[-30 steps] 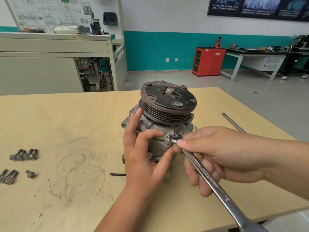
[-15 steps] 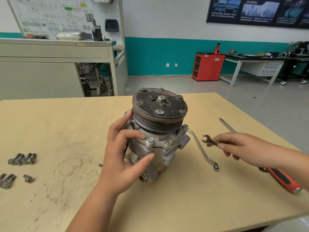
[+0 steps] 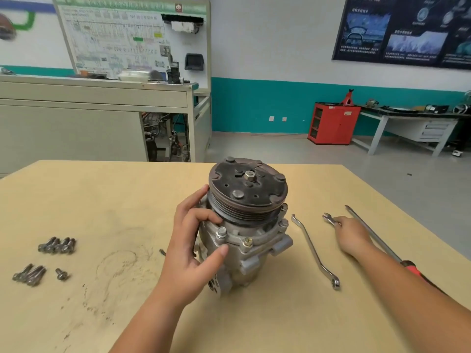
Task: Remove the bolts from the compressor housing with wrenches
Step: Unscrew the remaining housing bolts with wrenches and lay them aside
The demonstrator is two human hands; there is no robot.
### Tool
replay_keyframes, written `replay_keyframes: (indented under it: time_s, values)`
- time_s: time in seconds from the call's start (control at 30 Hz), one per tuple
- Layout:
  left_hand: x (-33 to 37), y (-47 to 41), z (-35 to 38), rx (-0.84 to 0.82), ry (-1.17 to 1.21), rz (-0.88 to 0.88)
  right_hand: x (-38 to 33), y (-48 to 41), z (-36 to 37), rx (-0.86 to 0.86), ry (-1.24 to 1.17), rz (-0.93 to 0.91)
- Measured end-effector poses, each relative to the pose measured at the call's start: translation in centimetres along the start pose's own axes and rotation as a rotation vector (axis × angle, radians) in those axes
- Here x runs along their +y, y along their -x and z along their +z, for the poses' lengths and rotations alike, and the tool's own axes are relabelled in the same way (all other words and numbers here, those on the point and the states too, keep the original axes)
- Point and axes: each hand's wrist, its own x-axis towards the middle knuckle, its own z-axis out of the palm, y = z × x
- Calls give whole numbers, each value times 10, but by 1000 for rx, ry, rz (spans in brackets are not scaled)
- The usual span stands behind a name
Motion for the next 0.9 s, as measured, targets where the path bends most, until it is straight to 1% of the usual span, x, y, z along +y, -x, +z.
replay_keyframes:
  time_s: [0.07, 0.2, 0.23, 0.33, 0.37, 0.4, 0.43, 0.47, 0.5, 0.57, 0.63, 0.7, 0.73, 0.77, 0.8, 0.83, 0.87, 0.9]
  values:
    - [3, 0, 4, 41, -15, -25, -1, -3, 1, 15, 17, -21]
    - [1, -1, 10, 99, -73, -30, -17, 6, -4, 93, 54, -140]
    - [0, -2, 10, 97, -65, -31, -24, 12, -6, 57, 88, -149]
    - [-6, -4, 4, 71, -40, -25, -44, 27, -8, -196, 412, -138]
    - [-8, -5, 2, 55, -18, -25, -48, 30, -8, -265, 476, -146]
    - [-9, -6, -1, 36, 13, -29, -51, 32, -11, -318, 482, -148]
    - [-10, -8, -4, 14, 48, -37, -52, 34, -15, -365, 432, -146]
    - [-11, -10, -8, -12, 79, -50, -51, 37, -19, -416, 333, -137]
    - [-12, -13, -11, -41, 106, -68, -51, 42, -25, -475, 177, -121]
    - [-15, -18, -18, -101, 156, -96, -52, 60, -38, -553, -297, -42]
    - [-18, -21, -22, -142, 199, -100, -53, 90, -50, -540, -815, -1]
    - [-21, -21, -21, -144, 220, -89, -45, 124, -60, -530, -1291, -5]
    - [-21, -20, -20, -131, 222, -80, -42, 143, -66, -636, -1551, -71]
    - [-22, -18, -18, -112, 224, -72, -43, 163, -70, -851, -1802, -210]
    - [-22, -17, -17, -93, 228, -66, -50, 180, -71, -1038, -1960, -350]
    - [-21, -16, -16, -76, 237, -61, -54, 194, -70, -996, -2011, -383]
    - [-20, -15, -15, -68, 250, -59, -57, 209, -77, -868, -1994, -299]
    - [-20, -14, -16, -69, 265, -64, -65, 223, -82, -806, -1960, -232]
